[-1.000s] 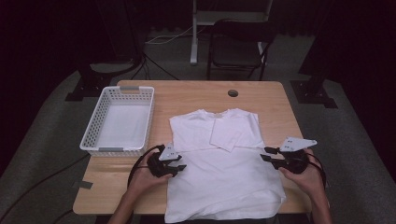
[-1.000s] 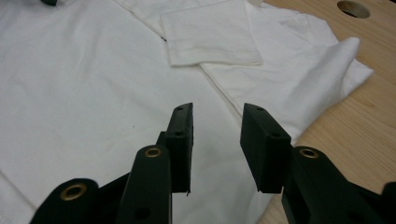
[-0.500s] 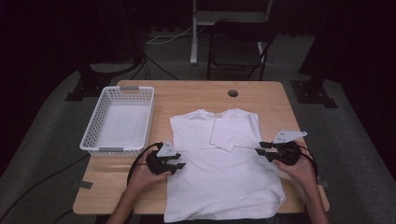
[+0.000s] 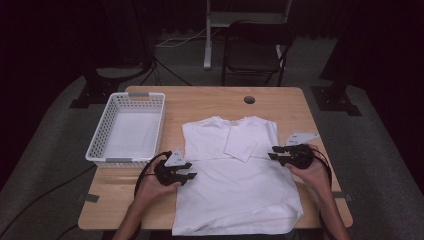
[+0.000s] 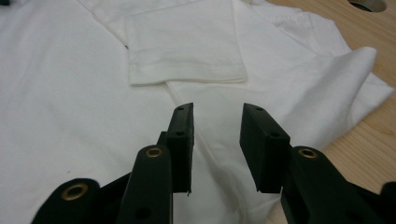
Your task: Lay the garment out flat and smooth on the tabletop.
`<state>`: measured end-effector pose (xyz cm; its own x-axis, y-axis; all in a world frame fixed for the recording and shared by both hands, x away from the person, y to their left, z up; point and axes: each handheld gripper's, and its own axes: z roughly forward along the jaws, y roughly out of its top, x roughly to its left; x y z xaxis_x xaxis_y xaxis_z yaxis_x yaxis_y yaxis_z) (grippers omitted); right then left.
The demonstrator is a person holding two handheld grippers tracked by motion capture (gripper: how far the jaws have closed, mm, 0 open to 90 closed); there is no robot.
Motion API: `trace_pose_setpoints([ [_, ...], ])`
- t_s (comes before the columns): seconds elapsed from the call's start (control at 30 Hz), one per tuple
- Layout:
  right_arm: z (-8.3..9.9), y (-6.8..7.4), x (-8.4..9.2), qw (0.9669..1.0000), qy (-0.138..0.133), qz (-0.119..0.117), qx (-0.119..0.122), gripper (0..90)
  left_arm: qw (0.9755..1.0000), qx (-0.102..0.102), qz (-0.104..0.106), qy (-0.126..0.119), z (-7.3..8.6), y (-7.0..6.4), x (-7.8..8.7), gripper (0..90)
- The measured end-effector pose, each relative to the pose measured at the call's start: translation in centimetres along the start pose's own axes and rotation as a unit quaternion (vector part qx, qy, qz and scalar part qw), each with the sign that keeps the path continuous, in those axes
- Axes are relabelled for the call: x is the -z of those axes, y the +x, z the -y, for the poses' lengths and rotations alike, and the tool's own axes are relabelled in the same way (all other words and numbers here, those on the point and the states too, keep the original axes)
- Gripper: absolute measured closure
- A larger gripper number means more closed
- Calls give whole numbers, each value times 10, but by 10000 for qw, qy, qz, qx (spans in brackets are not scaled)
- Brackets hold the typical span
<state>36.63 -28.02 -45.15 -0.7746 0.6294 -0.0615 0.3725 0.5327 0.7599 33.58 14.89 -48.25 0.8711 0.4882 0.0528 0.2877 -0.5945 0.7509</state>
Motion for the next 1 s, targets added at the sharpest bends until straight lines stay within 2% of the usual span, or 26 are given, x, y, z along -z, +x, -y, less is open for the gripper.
trace_pose_setpoints([
  [0.73,-20,-15,-37,9999,150,51,-34,651,9999,45,38,-98,2,2,-1,559],
  [1.0,-27,-17,-51,9998,210,0,-67,654,9999,52,26,-130,3,3,-1,545],
])
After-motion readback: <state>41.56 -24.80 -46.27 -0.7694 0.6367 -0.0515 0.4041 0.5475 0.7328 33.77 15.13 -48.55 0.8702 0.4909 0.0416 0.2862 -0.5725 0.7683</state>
